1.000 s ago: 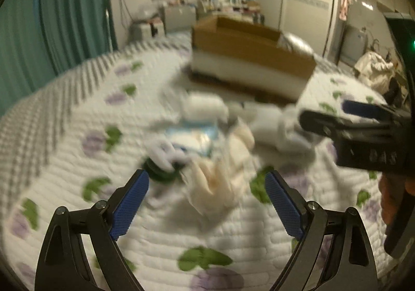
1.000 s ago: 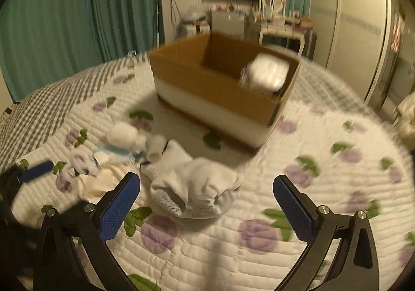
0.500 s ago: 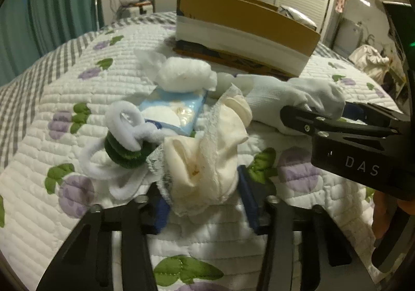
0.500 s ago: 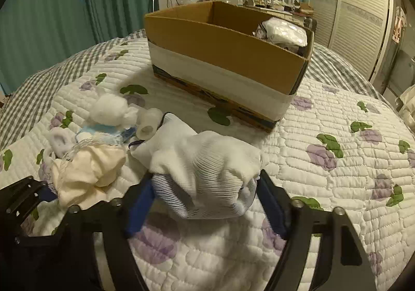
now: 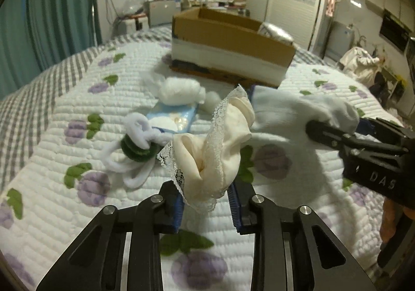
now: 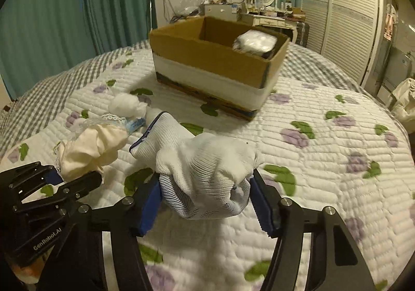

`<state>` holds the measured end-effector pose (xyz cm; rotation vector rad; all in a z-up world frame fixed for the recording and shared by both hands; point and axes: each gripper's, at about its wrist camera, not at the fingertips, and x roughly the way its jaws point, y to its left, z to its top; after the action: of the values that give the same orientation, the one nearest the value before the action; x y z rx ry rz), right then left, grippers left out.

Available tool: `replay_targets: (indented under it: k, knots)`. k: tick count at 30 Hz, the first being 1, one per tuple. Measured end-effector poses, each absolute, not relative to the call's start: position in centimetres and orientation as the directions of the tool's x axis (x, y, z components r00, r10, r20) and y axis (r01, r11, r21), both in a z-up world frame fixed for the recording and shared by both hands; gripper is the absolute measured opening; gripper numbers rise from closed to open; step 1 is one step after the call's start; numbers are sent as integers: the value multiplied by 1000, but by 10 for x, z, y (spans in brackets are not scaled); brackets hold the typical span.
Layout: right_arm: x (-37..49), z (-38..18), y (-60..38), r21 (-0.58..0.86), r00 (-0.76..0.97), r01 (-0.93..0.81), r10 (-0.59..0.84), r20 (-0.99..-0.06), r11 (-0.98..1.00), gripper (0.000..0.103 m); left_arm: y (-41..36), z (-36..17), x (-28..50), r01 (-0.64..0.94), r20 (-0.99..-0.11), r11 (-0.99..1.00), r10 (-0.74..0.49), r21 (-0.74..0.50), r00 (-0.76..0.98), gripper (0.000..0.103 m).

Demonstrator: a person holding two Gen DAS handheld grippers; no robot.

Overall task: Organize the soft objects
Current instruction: 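Grasp the cream lace cloth with the left tool while the right grasps the white knit glove, then carry the lace cloth and glove over the box and open both tools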

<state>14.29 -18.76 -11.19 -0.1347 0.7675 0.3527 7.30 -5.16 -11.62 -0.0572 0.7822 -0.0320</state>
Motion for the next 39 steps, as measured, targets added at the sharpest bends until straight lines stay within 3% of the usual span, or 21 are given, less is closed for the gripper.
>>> replay_targets:
  k: [13, 19, 26, 31, 39]
  knots:
    - [104, -34, -213, 22, 758, -344, 292, -583, 939, 62, -57, -34, 53, 40, -608, 998, -66, -56, 791, 28]
    - [126, 29, -216, 11, 811, -346, 305, -499, 938, 62, -62, 23, 98, 89, -531, 995, -100, -47, 841, 28]
    - [199, 83, -199, -30, 851, -342, 296, -433, 939, 62, -55, 45, 186, 86, -502, 996, -70, 10, 862, 28]
    - [270, 79, -186, -35, 849, -334, 284, -446, 942, 62, -52, 32, 258, 95, -536, 995, -71, 18, 841, 28]
    - [375, 15, -173, 13, 794, -311, 268, -546, 950, 62, -68, -23, 332, 126, -605, 991, -70, 51, 793, 28]
